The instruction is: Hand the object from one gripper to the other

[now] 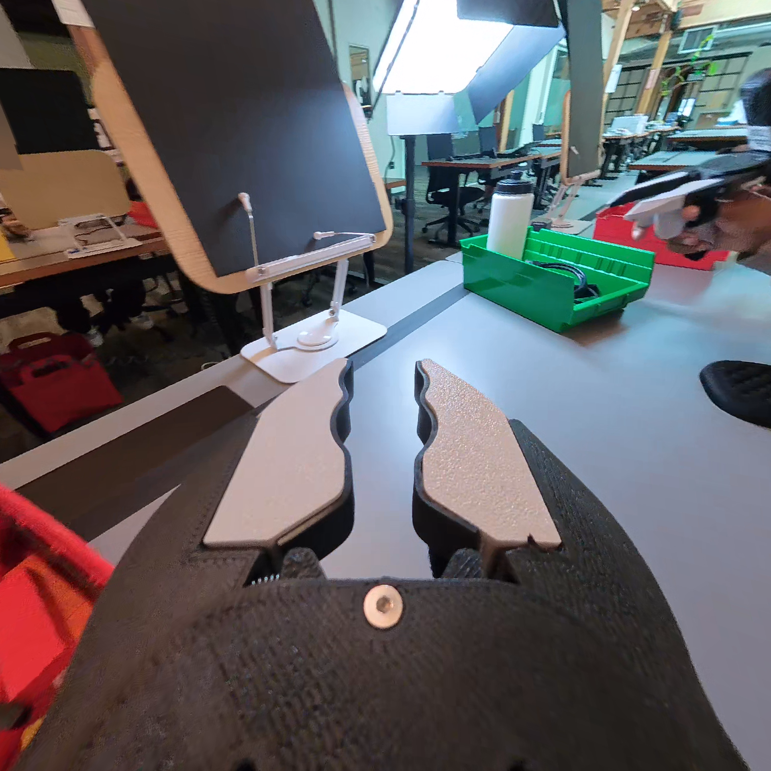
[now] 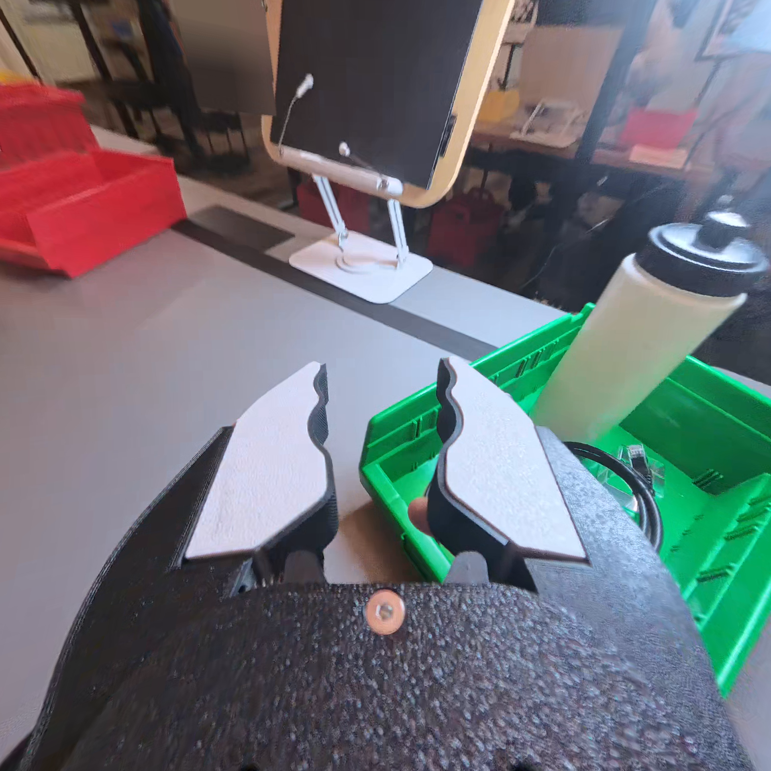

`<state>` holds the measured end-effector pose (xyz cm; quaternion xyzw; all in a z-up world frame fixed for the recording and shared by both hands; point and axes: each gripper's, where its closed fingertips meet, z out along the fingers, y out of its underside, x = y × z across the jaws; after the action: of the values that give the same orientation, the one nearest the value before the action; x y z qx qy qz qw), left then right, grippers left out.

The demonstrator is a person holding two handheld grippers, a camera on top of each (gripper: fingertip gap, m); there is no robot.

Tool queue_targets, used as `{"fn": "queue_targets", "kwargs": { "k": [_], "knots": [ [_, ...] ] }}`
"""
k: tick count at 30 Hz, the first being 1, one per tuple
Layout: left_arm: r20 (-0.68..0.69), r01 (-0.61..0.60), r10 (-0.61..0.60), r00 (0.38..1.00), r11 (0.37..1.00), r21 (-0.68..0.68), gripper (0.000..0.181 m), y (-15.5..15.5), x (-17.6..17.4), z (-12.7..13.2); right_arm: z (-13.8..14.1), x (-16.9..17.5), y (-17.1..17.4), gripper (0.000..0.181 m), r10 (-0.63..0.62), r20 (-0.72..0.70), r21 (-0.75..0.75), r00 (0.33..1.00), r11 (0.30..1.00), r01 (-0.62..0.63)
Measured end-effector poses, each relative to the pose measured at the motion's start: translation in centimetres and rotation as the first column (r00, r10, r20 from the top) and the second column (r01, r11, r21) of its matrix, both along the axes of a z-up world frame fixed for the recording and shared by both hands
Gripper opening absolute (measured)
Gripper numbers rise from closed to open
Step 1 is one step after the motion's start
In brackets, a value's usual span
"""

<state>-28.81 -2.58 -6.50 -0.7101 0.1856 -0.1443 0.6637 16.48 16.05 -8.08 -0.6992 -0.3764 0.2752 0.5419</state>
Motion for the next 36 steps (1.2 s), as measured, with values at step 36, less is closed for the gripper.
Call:
{"fn": "queue_targets", "kwargs": {
  "k": [36],
  "knots": [
    [-0.735, -0.672, -0.091, 0.672, 0.342, -0.656, 0.034, -1.1, -27.5, -17.1, -1.2, 0.0, -8.5, 0.019, 0.039, -0.241, 0.004, 0.97, 0.999, -0.039]
  ]
}}
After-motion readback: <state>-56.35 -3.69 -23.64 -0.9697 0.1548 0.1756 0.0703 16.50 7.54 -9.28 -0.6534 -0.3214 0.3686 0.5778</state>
